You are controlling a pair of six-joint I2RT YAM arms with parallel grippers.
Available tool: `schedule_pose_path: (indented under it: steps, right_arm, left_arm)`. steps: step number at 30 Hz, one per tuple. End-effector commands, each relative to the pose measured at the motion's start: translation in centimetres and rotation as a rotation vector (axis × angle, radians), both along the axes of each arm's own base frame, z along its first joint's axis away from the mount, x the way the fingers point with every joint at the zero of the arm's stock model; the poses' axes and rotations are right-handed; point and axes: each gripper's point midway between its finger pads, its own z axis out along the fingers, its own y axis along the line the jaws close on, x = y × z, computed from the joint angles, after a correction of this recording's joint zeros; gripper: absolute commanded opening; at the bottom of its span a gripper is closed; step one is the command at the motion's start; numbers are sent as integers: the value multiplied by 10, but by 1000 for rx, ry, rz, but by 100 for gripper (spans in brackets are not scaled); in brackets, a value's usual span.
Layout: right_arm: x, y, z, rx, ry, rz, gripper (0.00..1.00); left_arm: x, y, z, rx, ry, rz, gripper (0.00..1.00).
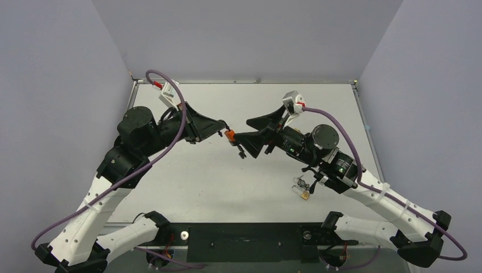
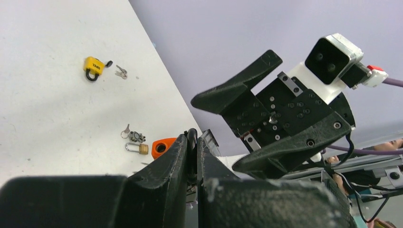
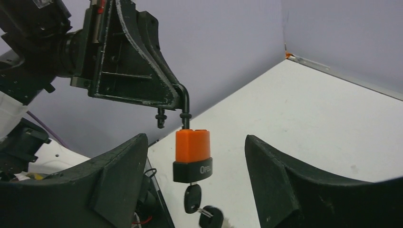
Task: Lock with the key
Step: Pick up the lock from the center of the board.
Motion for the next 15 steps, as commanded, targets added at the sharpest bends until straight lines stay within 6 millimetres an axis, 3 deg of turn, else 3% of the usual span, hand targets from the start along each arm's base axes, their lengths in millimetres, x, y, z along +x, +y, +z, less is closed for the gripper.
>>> schedule_pose_path:
  steps: [1, 8, 15]
  right_arm:
    - [-9, 14, 25, 111, -49, 41, 68]
    - [-3, 28, 13, 66, -52, -21, 60]
    - [2, 34, 18, 98, -65, -45, 43]
  left_arm:
    - [3, 12, 45, -49, -106, 79, 0]
    - [2, 17, 64, -65, -121, 108, 0]
    - [4, 18, 71, -57, -118, 125, 0]
